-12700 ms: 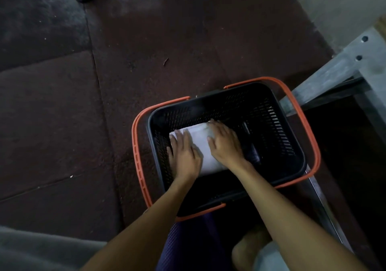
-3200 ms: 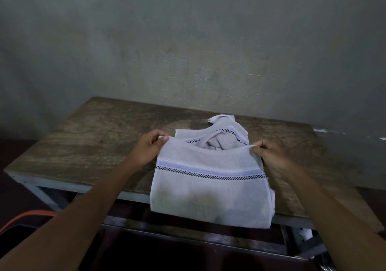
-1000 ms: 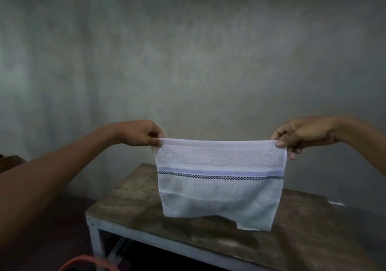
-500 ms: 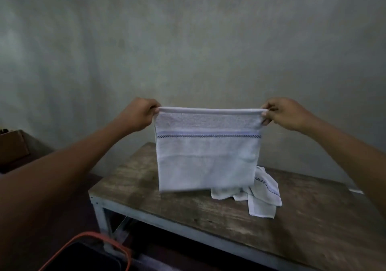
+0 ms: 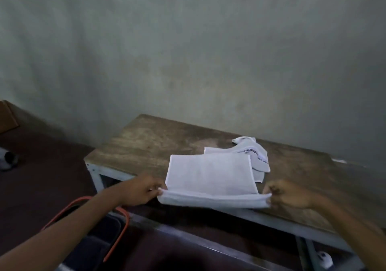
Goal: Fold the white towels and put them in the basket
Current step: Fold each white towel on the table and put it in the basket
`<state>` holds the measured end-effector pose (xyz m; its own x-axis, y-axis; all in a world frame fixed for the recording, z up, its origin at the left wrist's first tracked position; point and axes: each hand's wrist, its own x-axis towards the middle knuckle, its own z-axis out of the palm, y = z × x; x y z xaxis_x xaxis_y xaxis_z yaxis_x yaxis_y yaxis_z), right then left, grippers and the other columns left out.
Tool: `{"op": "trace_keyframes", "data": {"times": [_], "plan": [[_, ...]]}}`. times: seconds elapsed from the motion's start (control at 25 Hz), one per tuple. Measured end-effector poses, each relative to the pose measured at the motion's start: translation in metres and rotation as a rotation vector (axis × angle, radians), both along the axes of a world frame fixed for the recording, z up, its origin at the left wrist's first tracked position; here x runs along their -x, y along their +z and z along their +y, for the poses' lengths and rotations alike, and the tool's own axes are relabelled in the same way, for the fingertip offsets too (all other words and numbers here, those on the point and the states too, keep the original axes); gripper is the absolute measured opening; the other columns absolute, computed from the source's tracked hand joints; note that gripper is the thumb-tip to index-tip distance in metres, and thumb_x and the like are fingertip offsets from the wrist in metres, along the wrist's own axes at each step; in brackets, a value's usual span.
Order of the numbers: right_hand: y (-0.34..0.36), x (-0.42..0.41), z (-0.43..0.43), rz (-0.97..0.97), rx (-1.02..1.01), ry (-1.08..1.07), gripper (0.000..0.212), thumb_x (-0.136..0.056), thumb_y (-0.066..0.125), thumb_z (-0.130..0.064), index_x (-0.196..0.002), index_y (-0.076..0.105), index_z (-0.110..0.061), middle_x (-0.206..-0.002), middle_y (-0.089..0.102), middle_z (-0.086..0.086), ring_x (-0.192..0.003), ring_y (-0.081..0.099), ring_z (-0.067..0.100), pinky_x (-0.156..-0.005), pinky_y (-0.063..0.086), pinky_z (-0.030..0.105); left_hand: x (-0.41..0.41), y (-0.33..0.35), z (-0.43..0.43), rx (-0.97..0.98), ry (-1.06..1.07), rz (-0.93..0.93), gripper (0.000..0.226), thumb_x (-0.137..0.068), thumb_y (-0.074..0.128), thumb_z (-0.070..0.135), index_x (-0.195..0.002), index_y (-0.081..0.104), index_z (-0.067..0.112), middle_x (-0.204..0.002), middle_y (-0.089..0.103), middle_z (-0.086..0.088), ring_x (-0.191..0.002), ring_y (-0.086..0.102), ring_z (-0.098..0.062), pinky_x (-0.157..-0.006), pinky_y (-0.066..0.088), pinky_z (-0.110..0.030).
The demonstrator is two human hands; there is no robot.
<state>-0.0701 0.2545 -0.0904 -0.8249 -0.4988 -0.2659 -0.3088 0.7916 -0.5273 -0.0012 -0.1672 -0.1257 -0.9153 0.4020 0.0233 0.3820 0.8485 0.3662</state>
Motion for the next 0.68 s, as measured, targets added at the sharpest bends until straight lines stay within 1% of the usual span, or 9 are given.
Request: {"op": "trace_keyframes", "data": {"times": [0.12, 0.16, 0.24, 0.28, 0.32, 0.4, 0.48, 0.56, 0.68], "plan": [[-0.034, 0.0, 0.001, -0.042, 0.044, -0.037, 0.016, -0.081, 0.063, -0.005, -0.075, 0.061, -0.02, -0.069, 0.064, -0.004, -0.067, 0.059, 0.007, -0.066, 0.047, 0.024, 0.003, -0.036, 0.004, -0.036, 0.016, -0.043, 0.016, -0.094, 0.048, 0.017, -0.094, 0.064, 0.018, -0.085, 0.062, 0.012, -0.078, 0.056, 0.001, -0.069, 0.037, -0.008], [-0.036, 0.008, 0.001, 0.017, 0.039, -0.032, 0.015, -0.082, 0.062, -0.008, -0.077, 0.061, -0.023, -0.072, 0.063, -0.005, -0.068, 0.057, 0.002, -0.068, 0.046, 0.025, 0.008, -0.039, 0.004, -0.053, 0.043, -0.029, 0.016, -0.095, 0.048, 0.018, -0.088, 0.06, 0.024, -0.079, 0.059, 0.015, -0.072, 0.054, 0.003, -0.066, 0.038, -0.012], [-0.035, 0.023, -0.003, 0.136, 0.023, -0.052, 0.021, -0.085, 0.06, -0.009, -0.077, 0.057, -0.028, -0.074, 0.06, -0.006, -0.066, 0.052, 0.004, -0.068, 0.042, 0.025, 0.022, -0.041, 0.002, -0.092, 0.111, 0.016, 0.015, -0.095, 0.044, 0.025, -0.085, 0.053, 0.031, -0.073, 0.054, 0.018, -0.067, 0.052, 0.002, -0.064, 0.04, -0.022], [-0.035, 0.032, -0.006, 0.19, 0.034, -0.085, 0.025, -0.085, 0.059, -0.007, -0.075, 0.055, -0.029, -0.073, 0.058, -0.006, -0.064, 0.05, 0.005, -0.066, 0.04, 0.024, 0.032, -0.042, 0.0, -0.101, 0.146, 0.047, 0.015, -0.093, 0.041, 0.031, -0.088, 0.055, 0.028, -0.075, 0.056, 0.015, -0.069, 0.055, -0.004, -0.066, 0.042, -0.027], [-0.036, 0.042, -0.011, 0.237, 0.051, -0.126, 0.026, -0.085, 0.057, -0.005, -0.074, 0.054, -0.029, -0.072, 0.058, -0.005, -0.064, 0.05, 0.006, -0.065, 0.039, 0.024, 0.044, -0.043, -0.001, -0.117, 0.18, 0.086, 0.025, -0.09, 0.037, 0.037, -0.091, 0.058, 0.024, -0.079, 0.06, 0.01, -0.072, 0.058, -0.011, -0.066, 0.044, -0.029], [-0.038, 0.064, -0.023, 0.331, 0.07, -0.225, 0.021, -0.084, 0.054, -0.005, -0.078, 0.057, -0.025, -0.075, 0.062, -0.003, -0.07, 0.056, 0.014, -0.068, 0.044, 0.031, 0.073, -0.043, 0.0, -0.191, 0.252, 0.163, 0.036, -0.087, 0.033, 0.042, -0.095, 0.061, 0.019, -0.086, 0.067, 0.003, -0.075, 0.061, -0.017, -0.067, 0.046, -0.031], [-0.04, 0.087, -0.035, 0.419, 0.044, -0.292, 0.015, -0.084, 0.052, -0.008, -0.086, 0.062, -0.019, -0.084, 0.066, 0.004, -0.078, 0.06, 0.023, -0.07, 0.047, 0.037, 0.101, -0.042, 0.004, -0.254, 0.338, 0.201, 0.028, -0.092, 0.042, 0.032, -0.099, 0.062, 0.014, -0.087, 0.068, -0.002, -0.074, 0.059, -0.019, -0.065, 0.043, -0.029], [-0.042, 0.111, -0.044, 0.496, -0.009, -0.294, 0.015, -0.083, 0.054, -0.007, -0.092, 0.065, -0.013, -0.094, 0.065, 0.008, -0.087, 0.059, 0.027, -0.072, 0.045, 0.034, 0.131, -0.043, 0.008, -0.274, 0.413, 0.182, 0.016, -0.093, 0.048, 0.017, -0.1, 0.061, 0.009, -0.087, 0.067, -0.009, -0.076, 0.059, -0.024, -0.067, 0.043, -0.031], [-0.048, 0.134, -0.051, 0.546, -0.046, -0.303, 0.018, -0.083, 0.056, -0.007, -0.098, 0.066, -0.011, -0.101, 0.062, 0.007, -0.093, 0.057, 0.025, -0.072, 0.038, 0.027, 0.159, -0.052, 0.008, -0.285, 0.492, 0.118, 0.013, -0.092, 0.05, 0.011, -0.099, 0.06, 0.007, -0.089, 0.067, -0.014, -0.082, 0.06, -0.029, -0.071, 0.042, -0.032]]}}
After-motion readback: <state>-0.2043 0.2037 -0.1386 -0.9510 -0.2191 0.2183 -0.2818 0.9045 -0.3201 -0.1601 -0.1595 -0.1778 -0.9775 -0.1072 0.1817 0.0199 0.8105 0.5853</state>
